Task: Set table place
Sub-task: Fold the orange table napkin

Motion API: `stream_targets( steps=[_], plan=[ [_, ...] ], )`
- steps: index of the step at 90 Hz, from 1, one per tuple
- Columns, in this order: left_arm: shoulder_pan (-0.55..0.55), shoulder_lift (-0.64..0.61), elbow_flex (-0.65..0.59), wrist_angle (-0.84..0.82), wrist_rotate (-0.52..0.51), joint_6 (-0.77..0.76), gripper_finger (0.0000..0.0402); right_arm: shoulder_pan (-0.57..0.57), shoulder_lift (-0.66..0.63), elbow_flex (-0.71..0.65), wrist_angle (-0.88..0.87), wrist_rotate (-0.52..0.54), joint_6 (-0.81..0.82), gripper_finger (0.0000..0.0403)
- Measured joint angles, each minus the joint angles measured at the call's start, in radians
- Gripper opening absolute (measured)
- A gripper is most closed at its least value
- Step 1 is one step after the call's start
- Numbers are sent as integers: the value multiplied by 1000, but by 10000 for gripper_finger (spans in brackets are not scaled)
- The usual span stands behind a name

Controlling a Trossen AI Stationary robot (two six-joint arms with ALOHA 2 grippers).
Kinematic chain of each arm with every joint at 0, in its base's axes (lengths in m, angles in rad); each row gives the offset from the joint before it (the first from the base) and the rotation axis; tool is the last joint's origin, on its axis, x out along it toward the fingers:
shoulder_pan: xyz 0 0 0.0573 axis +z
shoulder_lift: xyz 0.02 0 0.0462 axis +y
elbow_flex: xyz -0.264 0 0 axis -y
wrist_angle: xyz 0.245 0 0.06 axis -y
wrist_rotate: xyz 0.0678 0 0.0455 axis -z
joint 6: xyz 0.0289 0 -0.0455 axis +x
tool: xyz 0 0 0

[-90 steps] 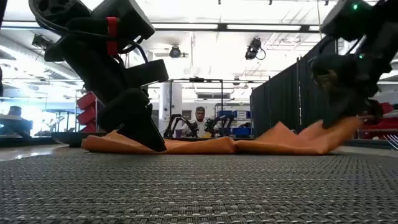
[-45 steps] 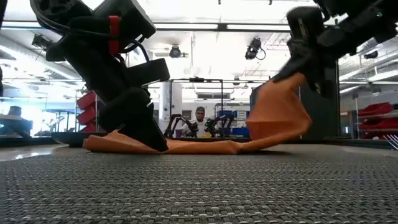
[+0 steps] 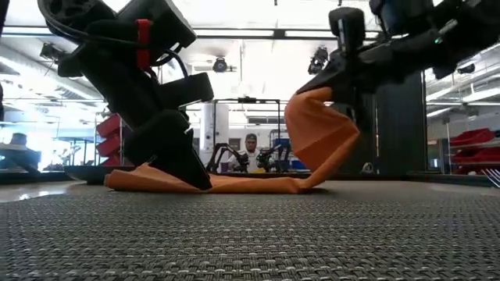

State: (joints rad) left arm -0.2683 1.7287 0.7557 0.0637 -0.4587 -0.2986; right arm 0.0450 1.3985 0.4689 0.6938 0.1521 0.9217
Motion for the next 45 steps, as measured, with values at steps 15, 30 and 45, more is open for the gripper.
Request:
stream_targets(
  steps=[15, 30, 45],
  plan=[
    [0, -8, 1, 1, 0, 3, 197, -3, 112, 145, 13, -58, -73, 0],
    [0, -48, 3, -43, 0, 3, 197, -21, 227, 315, -42, -130, -147, 0],
    [-25, -164, 46, -286, 1, -27, 197, -37, 324, 415, -71, -162, -173, 0]
  ],
)
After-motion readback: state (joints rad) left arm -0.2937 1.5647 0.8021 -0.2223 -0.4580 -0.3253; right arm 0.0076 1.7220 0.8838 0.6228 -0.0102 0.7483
